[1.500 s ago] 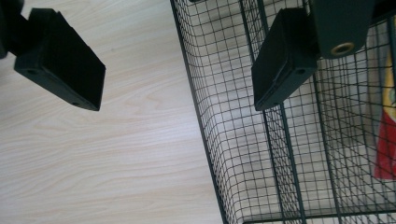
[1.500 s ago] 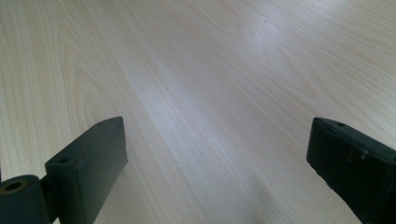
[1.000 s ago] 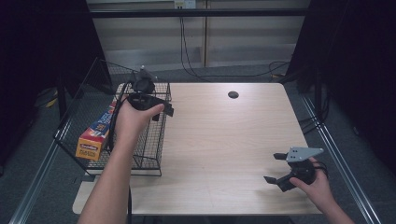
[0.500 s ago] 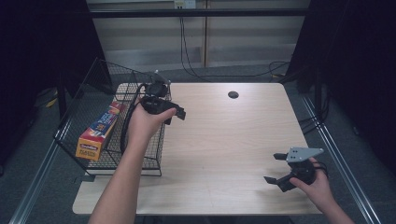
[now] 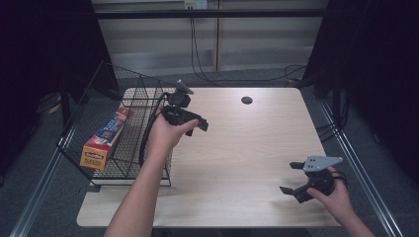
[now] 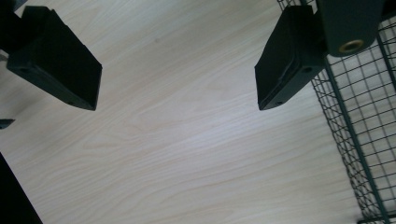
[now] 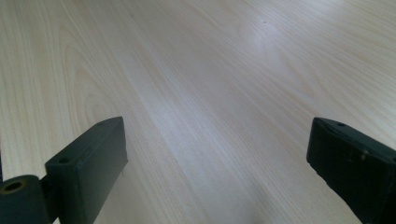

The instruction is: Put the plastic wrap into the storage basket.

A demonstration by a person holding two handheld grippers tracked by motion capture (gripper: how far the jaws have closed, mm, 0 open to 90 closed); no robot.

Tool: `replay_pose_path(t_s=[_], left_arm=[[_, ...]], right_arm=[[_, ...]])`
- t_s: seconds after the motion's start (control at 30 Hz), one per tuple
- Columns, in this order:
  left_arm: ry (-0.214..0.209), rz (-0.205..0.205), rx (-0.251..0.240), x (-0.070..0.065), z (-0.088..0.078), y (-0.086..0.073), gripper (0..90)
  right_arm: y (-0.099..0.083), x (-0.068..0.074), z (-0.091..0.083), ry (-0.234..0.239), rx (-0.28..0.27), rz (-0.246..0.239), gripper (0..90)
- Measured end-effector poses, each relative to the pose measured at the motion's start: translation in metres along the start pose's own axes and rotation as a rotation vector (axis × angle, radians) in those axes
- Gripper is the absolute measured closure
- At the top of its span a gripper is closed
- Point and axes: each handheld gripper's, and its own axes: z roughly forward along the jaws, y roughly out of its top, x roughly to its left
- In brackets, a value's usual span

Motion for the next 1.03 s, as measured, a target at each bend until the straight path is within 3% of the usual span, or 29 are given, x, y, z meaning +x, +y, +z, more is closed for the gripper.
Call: replay_pose_path(t_s=[0.2,0.23,0.27,0.5,0.83,1.0,1.03], left_arm=[[-0.019,0.021,-0.004,-0.008,0.012,-0.006,14.9],[-0.025,0.043,0.015,-0.008,0.013,-0.006,15.0],[-0.029,0.031,0.012,-0.009,0.016,-0.008,15.1],[-0.058,0.059,0.011,-0.015,0.032,-0.018,15.8],[-0.088,0.083,0.014,-0.018,0.056,-0.039,15.9],[-0.101,0.086,0.009,-0.020,0.066,-0.056,16.1],[-0.105,0.101,0.015,-0.021,0.068,-0.060,16.1]], right_arm=[[0.000,0.000,0.001,0.005,0.002,-0.004,4.8],[0.000,0.000,0.001,0.003,0.003,-0.005,4.7],[0.000,0.000,0.001,0.003,0.004,-0.005,4.7],[0.000,0.000,0.000,0.001,0.002,-0.003,4.8],[-0.002,-0.001,0.000,-0.001,0.004,0.000,4.7],[-0.005,-0.003,0.002,-0.010,0.010,0.017,3.9],[-0.007,-0.003,0.003,-0.012,0.017,0.025,3.3]])
